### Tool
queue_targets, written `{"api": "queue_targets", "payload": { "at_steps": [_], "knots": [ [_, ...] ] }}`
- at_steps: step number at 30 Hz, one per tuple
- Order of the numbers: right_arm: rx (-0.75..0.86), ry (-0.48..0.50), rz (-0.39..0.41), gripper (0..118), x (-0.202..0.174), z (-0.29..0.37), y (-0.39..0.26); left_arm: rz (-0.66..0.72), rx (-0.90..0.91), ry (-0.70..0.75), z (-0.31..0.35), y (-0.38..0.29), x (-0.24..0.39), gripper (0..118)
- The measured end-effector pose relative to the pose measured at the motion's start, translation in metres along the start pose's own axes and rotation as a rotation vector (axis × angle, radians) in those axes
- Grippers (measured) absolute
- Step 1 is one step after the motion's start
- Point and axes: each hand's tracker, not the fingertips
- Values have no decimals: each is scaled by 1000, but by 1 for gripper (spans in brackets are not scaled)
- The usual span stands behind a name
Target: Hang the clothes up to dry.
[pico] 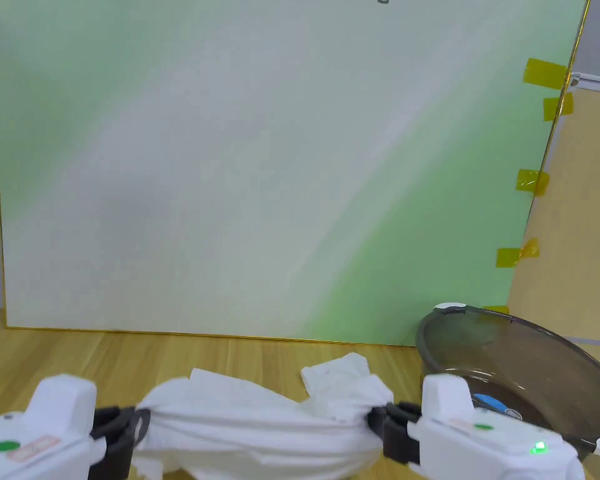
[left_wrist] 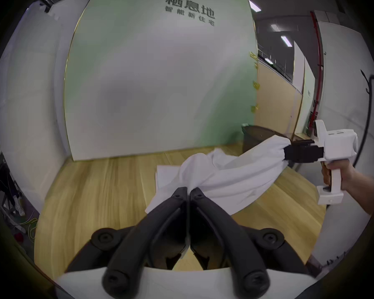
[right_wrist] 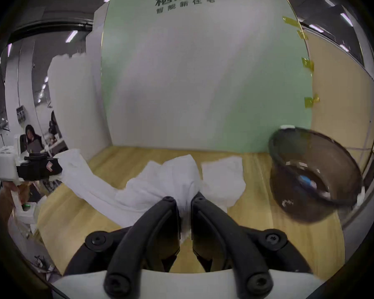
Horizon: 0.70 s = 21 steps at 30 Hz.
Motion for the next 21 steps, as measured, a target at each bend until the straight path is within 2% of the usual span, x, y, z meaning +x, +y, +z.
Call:
{"api": "queue_targets", "payload": {
  "at_steps": [6,9,13,14,15,16,17,18,19,21],
  "knots": [
    [-88,10,1,9,-15,41,-75,79,-128,-44,35,-74,26,3],
    [-110,10,18,9,-20,56,-103,44,-165,-38,46,-102,38,3],
    [-185,30,-20,10,-16,66,-129,85,-189,-61,58,-122,41,6],
    [-178,33,-22,16,-15,68,-135,83,-185,-60,60,-125,43,16],
    [-187,31,-20,31,-14,69,-140,76,-180,-54,60,-127,43,33],
    [-209,27,-14,59,-14,69,-143,75,-186,-51,60,-127,41,76],
    [-234,27,-5,79,-13,68,-145,70,-203,-48,60,-127,40,103],
    [-228,24,-7,92,-13,71,-147,80,-193,-63,62,-126,37,113],
    [-214,22,-6,98,-13,74,-146,104,-134,-94,68,-121,33,112],
    [-154,40,11,99,-13,83,-131,172,-78,-110,73,-104,25,113]
  ]
}}
